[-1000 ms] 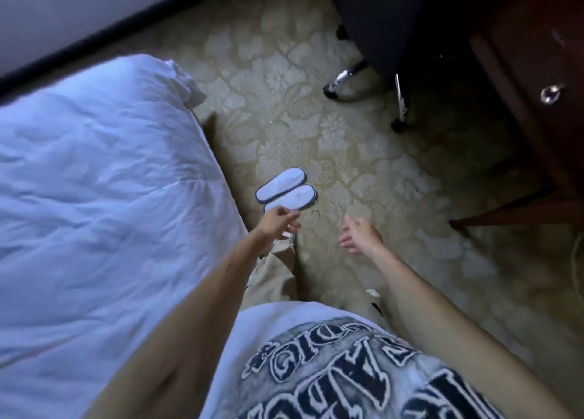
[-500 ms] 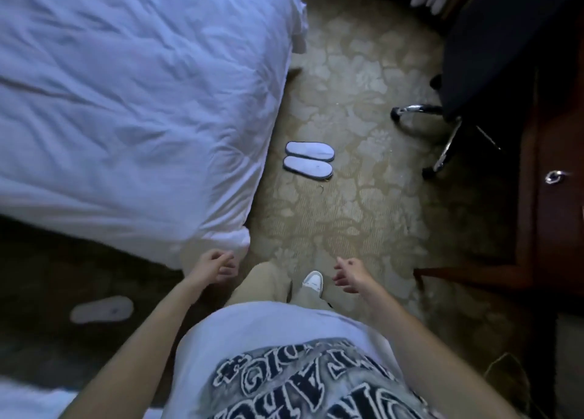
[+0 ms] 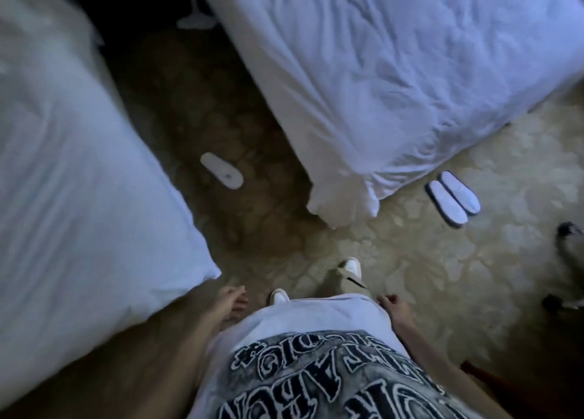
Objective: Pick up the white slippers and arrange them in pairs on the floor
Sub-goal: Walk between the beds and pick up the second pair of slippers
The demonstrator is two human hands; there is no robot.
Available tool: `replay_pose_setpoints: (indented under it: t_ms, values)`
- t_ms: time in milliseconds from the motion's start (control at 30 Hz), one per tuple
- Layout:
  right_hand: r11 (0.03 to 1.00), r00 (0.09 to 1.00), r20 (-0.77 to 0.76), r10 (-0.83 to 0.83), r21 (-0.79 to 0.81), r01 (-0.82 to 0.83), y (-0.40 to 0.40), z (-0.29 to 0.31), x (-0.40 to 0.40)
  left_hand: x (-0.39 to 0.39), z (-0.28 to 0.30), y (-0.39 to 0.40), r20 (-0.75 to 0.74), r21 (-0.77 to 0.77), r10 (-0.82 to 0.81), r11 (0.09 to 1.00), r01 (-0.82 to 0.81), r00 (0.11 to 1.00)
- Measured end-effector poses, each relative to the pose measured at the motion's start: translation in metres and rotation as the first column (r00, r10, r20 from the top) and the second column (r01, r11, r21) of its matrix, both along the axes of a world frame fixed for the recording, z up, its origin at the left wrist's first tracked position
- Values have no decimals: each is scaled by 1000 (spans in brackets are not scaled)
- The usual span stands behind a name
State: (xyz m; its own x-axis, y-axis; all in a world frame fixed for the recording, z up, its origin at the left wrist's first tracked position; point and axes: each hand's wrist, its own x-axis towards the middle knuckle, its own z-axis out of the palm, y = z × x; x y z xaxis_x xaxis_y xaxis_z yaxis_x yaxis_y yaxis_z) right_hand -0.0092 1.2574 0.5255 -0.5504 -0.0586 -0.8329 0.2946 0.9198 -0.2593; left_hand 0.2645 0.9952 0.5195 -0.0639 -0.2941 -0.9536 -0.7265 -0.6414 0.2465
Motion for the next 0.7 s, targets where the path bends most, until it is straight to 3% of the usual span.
replay_pose_setpoints:
  t_ms: [167,333,533,633,700]
  values:
    - [944,947,-73,313,-89,-319,-107,-18,2,76,-1,-46,0,-11,233,972,-233,972]
    - [915,918,-47,393,-82,-396,-218,-105,-32,73,-11,-100,19,-55,402,915,-400,916]
    - [839,840,-8,542,-45,-542,-407,-40,-20,44,-34,-207,21,-102,538,840,-534,843]
    - [803,803,4,595,-18,-595,-484,-57,-27,24,-44,-271,10,-154,509,851,-501,861]
    - [778,779,-9,626,-48,-626,-536,-74,-27,14,-63,-316,32,-236,340,916,-324,940]
